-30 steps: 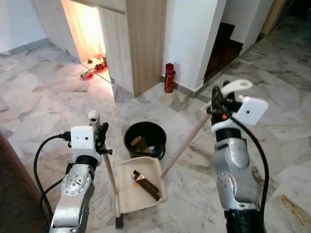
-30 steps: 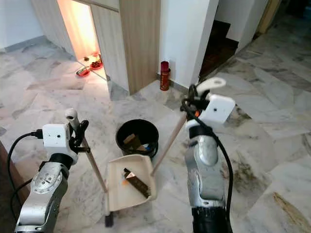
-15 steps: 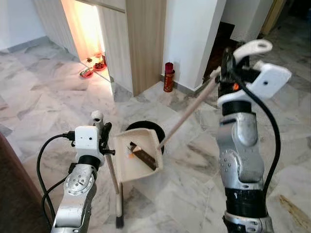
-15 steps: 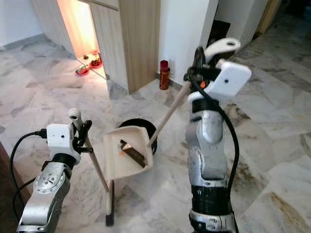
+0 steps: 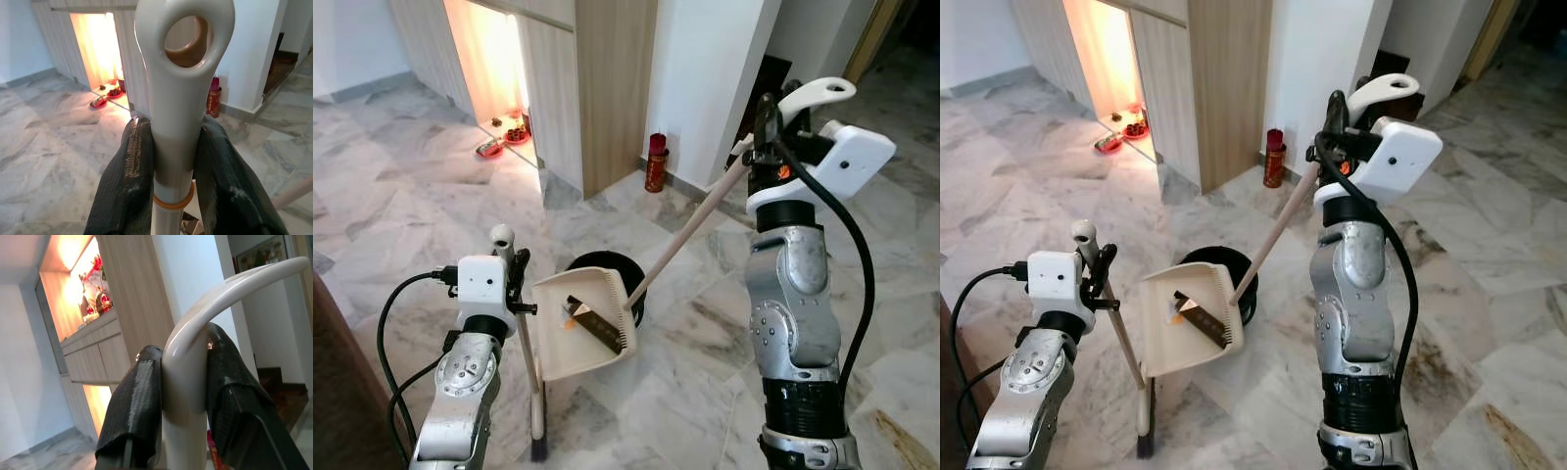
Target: Sweep floor
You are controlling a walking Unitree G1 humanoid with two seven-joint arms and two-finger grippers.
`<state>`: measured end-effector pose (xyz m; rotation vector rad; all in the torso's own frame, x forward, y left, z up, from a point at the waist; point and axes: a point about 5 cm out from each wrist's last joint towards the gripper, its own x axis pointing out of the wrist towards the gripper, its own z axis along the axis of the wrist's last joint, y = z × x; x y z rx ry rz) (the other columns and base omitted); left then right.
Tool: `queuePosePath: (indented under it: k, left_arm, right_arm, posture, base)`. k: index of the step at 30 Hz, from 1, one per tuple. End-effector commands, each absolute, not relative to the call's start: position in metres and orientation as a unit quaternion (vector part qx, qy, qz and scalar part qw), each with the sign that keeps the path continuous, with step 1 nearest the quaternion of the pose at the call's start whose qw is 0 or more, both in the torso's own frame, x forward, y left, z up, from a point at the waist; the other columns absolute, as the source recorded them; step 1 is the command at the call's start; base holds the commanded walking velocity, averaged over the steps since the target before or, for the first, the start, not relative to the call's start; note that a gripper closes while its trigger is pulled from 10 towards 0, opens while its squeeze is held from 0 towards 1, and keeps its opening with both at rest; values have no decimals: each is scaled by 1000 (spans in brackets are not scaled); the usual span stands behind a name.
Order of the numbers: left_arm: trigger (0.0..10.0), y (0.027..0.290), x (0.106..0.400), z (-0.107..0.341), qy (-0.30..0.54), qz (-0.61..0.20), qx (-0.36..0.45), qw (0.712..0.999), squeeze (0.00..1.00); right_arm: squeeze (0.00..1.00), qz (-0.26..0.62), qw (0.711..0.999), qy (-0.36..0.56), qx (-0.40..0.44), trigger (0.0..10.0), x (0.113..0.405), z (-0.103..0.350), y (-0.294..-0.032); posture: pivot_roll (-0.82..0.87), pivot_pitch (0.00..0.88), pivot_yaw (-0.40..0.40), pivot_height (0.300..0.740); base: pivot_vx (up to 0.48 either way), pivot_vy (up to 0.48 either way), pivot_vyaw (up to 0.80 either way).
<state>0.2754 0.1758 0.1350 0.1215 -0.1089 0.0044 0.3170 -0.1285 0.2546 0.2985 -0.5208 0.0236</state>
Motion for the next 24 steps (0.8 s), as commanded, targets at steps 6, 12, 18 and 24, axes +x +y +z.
queuePosePath:
  k: [6,12,18,24]
  left_arm:
    - [10000,175,277,138,-67,0,65,996,0]
    - [10000,175,277,138,-67,3,65,996,0]
    - [10000,174,278,139,-68,3,65,996,0]
    - [10000,173,278,139,-70,4,62,996,0]
  right_arm:
    - [0,21,950,-268,158,10000,316,260,-127]
    - [0,31,951,-263,161,10000,316,258,-124]
    - [0,42,952,-260,157,10000,316,258,-121]
    - [0,51,953,-263,144,10000,315,259,-118]
  posture:
    - [108,0,-40,740]
    - [111,0,-45,740]
    - [111,0,-49,740]
    - [111,0,-50,740]
  base:
    - [303,0,0]
    - [303,0,0]
    - [303,0,0]
    - [304,0,284]
